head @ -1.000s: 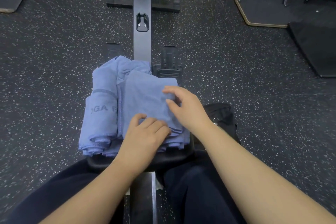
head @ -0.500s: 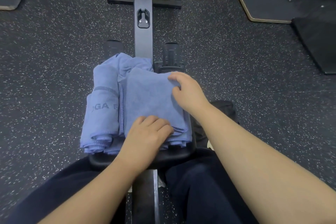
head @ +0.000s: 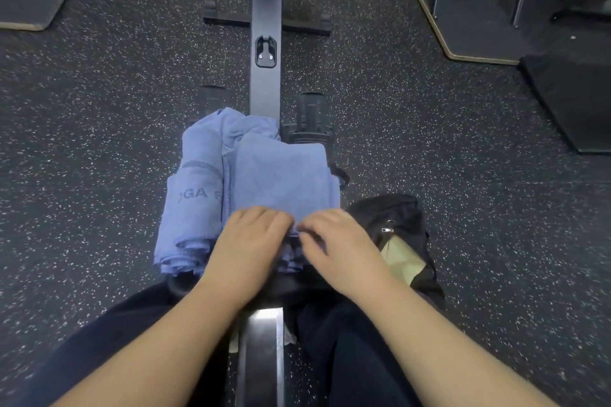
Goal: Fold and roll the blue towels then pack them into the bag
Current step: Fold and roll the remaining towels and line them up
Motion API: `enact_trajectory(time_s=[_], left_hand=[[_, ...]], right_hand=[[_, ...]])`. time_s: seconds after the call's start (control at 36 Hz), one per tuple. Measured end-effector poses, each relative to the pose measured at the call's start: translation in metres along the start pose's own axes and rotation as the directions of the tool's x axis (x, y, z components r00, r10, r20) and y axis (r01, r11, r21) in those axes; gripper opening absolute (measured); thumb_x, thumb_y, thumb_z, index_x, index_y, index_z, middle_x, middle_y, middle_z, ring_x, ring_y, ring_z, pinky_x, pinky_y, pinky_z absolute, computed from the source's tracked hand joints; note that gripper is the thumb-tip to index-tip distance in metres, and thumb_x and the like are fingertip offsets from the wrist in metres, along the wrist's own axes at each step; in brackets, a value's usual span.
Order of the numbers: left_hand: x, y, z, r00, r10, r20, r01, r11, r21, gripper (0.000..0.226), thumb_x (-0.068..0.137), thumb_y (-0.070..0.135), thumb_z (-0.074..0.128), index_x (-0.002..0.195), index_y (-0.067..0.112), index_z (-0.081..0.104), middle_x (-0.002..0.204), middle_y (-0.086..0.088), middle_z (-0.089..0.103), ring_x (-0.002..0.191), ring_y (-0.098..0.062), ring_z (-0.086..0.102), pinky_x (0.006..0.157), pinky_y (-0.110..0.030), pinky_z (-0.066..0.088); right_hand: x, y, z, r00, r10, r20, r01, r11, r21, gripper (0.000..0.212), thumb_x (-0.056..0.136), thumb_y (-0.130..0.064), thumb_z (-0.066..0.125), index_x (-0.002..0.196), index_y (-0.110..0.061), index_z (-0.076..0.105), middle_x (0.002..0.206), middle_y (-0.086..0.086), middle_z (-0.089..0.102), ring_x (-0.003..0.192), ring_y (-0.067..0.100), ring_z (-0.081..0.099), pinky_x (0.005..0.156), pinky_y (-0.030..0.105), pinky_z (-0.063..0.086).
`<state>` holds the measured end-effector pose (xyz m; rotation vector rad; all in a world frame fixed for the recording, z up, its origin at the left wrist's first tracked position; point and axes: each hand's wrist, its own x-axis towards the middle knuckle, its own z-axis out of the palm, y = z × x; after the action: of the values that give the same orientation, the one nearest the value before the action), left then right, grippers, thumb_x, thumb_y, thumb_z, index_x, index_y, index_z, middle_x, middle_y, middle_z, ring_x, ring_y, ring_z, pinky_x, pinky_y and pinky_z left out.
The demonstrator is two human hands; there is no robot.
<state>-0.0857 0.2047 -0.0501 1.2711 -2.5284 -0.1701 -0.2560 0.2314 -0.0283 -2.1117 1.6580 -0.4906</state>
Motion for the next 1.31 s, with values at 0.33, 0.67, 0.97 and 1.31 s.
enact_trajectory(time_s=[0.33,0.67,0.97,1.31], left_hand=[[-0.013,-0.034,-0.023,0.999,0.003,0.045,-0.015,0.963,0.270,0.016,0.064,0.005,0.053,0.074,0.014,0.062,0.067,-0.004,0.056,0.062,-0.027,0.059,0.095,-0.041,0.033],[-0.023,-0.025,-0.014,0.991,-0.125,-0.050,0.135,0.904,0.406,0.018,0.064,0.004,0.068,0.075,0.015,0.058,0.076,-0.003,0.055,0.084,-0.026,0.051,0.102,-0.057,0.025],[-0.013,-0.012,-0.010,0.994,-0.091,-0.063,0.110,0.894,0.434,0.023,0.063,0.004,0.071,0.075,0.014,0.055,0.074,-0.005,0.051,0.075,-0.029,0.056,0.099,-0.052,0.030],[-0.011,-0.012,-0.006,0.966,-0.173,-0.194,0.240,0.880,0.410,0.019,0.070,-0.002,0.051,0.080,0.012,0.058,0.067,-0.005,0.054,0.072,-0.029,0.056,0.101,-0.051,0.025]], right_hand=[[-0.004,0.008,0.013,0.989,-0.081,-0.121,0.056,0.980,-0.192,0.029,0.063,-0.010,0.081,0.084,-0.017,0.063,0.085,-0.004,0.060,0.084,0.018,0.050,0.067,0.027,0.045],[0.001,0.015,0.014,0.997,-0.005,-0.079,-0.007,0.989,-0.148,0.016,0.079,-0.014,0.073,0.091,-0.014,0.063,0.094,0.001,0.059,0.092,0.025,0.050,0.075,0.039,0.048],[0.006,0.014,0.019,0.983,-0.061,-0.175,0.016,0.968,-0.249,0.020,0.073,-0.012,0.077,0.083,-0.015,0.060,0.082,0.003,0.054,0.078,0.022,0.044,0.060,0.035,0.046],[0.011,0.014,0.002,0.999,0.012,-0.051,-0.025,0.965,-0.260,0.018,0.100,-0.020,0.047,0.114,-0.013,0.057,0.093,-0.006,0.046,0.099,0.028,0.047,0.081,0.035,0.030]])
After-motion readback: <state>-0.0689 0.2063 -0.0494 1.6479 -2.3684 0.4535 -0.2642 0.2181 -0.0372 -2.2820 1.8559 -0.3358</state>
